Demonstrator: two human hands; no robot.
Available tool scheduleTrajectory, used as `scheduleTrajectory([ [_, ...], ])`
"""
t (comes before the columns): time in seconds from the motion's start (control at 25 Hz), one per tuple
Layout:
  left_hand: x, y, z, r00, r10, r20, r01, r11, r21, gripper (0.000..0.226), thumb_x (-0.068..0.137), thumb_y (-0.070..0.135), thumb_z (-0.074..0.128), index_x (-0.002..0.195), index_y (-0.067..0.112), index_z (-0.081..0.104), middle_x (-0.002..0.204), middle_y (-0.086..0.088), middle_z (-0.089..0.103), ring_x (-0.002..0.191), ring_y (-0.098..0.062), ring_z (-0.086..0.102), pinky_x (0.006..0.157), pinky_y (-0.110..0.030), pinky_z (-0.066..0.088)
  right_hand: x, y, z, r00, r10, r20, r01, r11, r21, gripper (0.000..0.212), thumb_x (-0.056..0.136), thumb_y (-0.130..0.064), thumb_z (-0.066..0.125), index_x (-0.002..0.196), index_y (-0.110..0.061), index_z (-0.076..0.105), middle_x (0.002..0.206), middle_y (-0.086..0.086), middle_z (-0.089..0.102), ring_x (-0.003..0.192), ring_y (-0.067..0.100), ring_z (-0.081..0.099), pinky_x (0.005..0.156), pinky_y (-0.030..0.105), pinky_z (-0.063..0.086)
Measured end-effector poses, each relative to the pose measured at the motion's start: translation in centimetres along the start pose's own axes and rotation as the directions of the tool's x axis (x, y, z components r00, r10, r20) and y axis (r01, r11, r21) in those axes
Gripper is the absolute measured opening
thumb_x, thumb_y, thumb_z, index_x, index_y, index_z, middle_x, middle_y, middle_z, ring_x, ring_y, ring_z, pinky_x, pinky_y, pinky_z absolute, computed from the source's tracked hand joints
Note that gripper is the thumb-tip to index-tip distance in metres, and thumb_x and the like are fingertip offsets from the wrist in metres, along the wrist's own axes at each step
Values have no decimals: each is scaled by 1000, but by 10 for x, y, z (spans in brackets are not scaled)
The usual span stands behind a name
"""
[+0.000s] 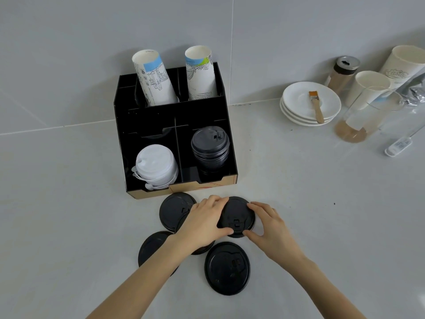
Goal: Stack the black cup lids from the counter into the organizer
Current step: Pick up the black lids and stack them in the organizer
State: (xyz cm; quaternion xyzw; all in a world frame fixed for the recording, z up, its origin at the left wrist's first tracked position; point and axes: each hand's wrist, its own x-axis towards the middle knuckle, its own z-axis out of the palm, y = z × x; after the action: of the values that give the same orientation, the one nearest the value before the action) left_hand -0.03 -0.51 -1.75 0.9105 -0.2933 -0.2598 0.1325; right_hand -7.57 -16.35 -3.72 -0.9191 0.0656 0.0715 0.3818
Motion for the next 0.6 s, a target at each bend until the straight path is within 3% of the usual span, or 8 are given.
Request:
scheduleTrajectory([
  [0.24,0,-3,2,1000,-20,-24,20,999,32,74,83,36,56,139,20,11,135,-10,33,122,-26,39,104,-39,31,3,3,-3,997,42,-64,-40,999,27,48,83,-11,59,127,-12,42,130,6,49,121,22,45,98,25,35],
  [0.6,1,6,1,988,-24,-153,21,1000,-19,71,79,43,60,133,13,26,135,-7,34,124,-24,37,101,-37,34,2,-10,1,999,5,-40,-3,999,46,63,82,-21,62,135,-13,28,145,3,34,133,17,32,105,22,27],
])
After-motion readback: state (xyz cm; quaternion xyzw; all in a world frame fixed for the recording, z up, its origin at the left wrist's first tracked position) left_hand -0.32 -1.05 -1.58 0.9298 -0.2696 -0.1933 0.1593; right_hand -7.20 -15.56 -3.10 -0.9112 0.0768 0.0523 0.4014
